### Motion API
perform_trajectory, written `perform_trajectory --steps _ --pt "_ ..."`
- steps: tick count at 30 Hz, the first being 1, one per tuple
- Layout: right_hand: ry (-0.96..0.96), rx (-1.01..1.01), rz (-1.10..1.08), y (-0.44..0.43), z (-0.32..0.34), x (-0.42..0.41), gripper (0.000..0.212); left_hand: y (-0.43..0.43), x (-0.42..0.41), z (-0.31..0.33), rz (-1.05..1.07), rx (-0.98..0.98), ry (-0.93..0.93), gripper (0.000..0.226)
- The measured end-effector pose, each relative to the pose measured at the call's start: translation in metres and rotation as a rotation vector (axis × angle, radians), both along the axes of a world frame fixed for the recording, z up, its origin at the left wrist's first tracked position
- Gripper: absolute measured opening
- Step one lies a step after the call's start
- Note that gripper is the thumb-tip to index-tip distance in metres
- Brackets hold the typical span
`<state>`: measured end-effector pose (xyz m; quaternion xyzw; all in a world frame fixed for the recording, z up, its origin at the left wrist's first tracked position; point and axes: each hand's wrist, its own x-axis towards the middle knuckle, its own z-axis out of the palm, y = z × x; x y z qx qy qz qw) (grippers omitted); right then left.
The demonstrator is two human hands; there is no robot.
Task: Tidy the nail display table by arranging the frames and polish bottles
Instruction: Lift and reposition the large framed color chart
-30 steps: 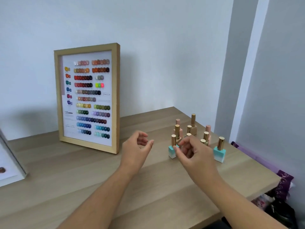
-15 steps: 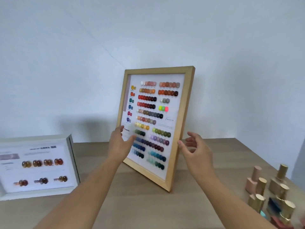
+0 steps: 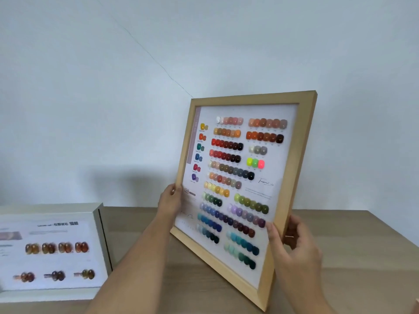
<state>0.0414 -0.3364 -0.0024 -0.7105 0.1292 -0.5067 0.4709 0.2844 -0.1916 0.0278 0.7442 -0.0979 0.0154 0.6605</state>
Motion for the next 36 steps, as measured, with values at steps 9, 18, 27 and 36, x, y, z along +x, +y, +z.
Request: perform_trajectory --steps 9,18,27,36 --pt "0.027 0.056 -0.077 -0.01 0.009 0.01 0.013 0.027 -0.013 -0.003 0.013 -0.052 -0.092 0.015" --pt "0.166 0.03 -0.112 -0.059 0.041 0.033 0.015 0.04 -0.038 0.005 0.073 -0.127 -0.165 0.012" --pt "0.222 0.098 -0.034 -0.095 0.058 0.067 0.016 0.017 -0.028 0.02 0.168 -0.062 -0.169 0.021" --pt "0.259 0.073 -0.025 -0.109 0.05 0.088 0.013 0.009 -0.019 0.006 0.177 -0.061 -0.132 0.021"
